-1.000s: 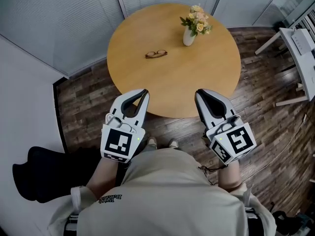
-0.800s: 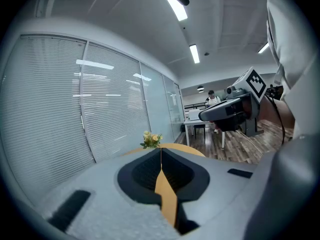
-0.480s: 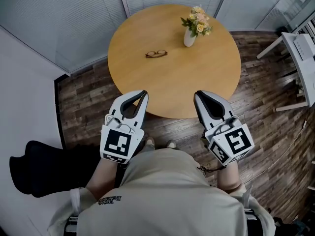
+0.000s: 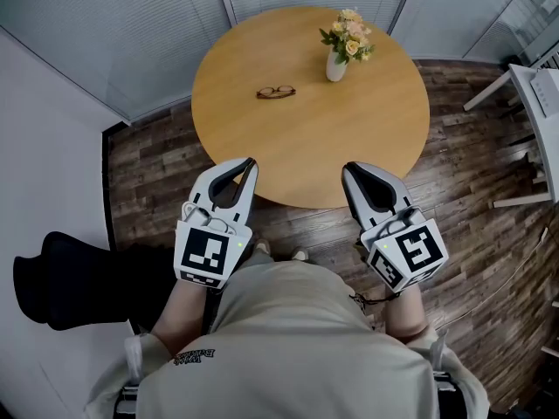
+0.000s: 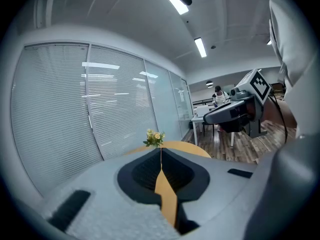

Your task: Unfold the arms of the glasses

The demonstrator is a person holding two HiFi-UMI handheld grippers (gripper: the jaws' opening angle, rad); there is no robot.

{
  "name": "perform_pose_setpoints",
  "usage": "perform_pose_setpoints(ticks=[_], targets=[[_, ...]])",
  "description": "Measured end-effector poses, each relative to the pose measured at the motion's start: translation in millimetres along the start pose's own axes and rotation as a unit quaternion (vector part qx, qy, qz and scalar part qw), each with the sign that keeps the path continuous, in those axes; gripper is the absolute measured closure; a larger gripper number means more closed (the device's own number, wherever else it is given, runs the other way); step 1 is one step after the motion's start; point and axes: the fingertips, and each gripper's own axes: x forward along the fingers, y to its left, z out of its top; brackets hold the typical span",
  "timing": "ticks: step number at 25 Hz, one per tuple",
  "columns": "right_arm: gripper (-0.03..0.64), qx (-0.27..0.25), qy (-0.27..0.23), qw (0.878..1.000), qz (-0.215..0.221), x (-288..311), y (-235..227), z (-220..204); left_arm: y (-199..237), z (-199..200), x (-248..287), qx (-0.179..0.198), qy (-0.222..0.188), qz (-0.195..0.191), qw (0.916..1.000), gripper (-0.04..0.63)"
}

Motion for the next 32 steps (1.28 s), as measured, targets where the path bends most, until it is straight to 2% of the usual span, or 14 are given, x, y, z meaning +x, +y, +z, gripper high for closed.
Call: perform_pose_setpoints(ticks=[7, 14, 20, 32], targets=[[0.577, -0.001, -0.002, 1.0, 0.021, -15, -9, -8, -19, 0, -3, -0.006, 0.006, 0.031, 0.9995, 0.572], [0.577, 0.002, 0.0, 0.999, 0.037, -13, -10, -16, -16, -5, -8, -0.017, 0.015, 0.06, 0.9979, 0.571], [0.577, 0.048, -0.004, 0.998, 0.05, -10, -14, -21, -15, 0, -4, -0.024, 0.006, 0.064, 0.9976, 0.571], [0.577, 0.052, 0.002, 0.998, 0.021, 11, -26, -22, 10, -1, 19, -0.03, -0.015, 0.044, 0.9985, 0.571]])
